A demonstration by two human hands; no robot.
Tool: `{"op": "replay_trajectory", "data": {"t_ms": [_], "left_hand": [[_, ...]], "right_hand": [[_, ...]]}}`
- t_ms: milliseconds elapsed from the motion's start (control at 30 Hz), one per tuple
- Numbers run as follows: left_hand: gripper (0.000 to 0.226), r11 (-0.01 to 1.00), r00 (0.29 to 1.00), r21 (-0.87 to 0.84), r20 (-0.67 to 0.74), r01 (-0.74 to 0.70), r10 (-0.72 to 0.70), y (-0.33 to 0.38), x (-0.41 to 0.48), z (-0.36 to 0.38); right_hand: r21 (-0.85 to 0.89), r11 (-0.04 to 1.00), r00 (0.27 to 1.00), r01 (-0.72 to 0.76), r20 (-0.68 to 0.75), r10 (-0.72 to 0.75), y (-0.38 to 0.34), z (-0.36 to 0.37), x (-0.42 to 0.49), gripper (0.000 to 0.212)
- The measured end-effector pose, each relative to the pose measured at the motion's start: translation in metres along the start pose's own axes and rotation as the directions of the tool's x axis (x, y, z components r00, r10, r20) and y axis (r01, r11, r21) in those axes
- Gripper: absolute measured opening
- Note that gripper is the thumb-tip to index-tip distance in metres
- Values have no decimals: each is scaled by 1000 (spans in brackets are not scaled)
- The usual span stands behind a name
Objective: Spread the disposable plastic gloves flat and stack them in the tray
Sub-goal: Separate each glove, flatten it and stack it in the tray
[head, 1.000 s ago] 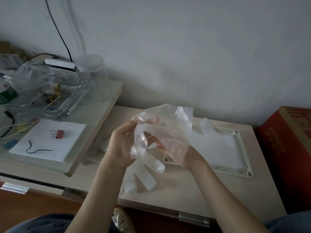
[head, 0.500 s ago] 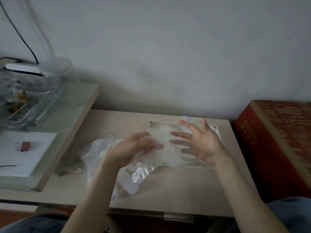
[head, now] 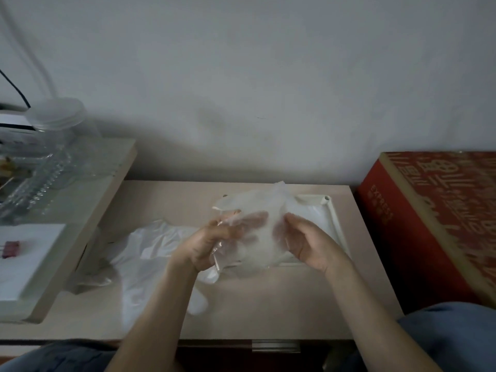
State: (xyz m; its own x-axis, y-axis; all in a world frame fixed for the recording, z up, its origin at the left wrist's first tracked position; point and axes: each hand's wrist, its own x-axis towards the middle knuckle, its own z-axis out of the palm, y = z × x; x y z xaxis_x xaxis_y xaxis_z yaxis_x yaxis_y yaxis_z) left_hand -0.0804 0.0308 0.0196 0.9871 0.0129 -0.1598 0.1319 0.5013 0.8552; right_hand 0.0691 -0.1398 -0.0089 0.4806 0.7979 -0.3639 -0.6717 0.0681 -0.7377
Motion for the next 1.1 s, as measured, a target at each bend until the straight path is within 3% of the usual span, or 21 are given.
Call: {"op": "replay_trajectory", "data": {"t_ms": [67,167,267,433,533,600,800,1100], "left_hand": [[63,998,1000,-54,-9,-13,13,-2,8,2],[59,985,976,-159,-215,-62,26,-4,25,-5],[15,973,930,-214,-369,-85,0,-9,47,-12],[9,946,833,-312,-545,-89,-101,-26,73,-21],[7,956,802,-292,-566,21,-191,-38,84,-26],[9,963,827,-243,-512,121,-233,-44,87,-26],[8,935,784,27,-553,354,-282,-53,90,-15],[8,954,758,88,-630,285,-169,-45,86,-17]], "right_hand": [[15,992,983,127,-138,-124,-7,-5,4,16],[-96,965,906,243,-333,-261,-16,-20,7,17],[-229,943,843,242,-433,-321,-17,-41,8,18],[-250,952,716,177,-631,-299,-7,-64,15,15],[-378,921,676,97,-653,-340,-3,-71,19,20],[-430,899,662,80,-652,-371,-2,-72,20,24],[-479,876,685,55,-620,-382,3,-77,29,20],[-417,898,688,140,-611,-391,-12,-68,15,14]]}}
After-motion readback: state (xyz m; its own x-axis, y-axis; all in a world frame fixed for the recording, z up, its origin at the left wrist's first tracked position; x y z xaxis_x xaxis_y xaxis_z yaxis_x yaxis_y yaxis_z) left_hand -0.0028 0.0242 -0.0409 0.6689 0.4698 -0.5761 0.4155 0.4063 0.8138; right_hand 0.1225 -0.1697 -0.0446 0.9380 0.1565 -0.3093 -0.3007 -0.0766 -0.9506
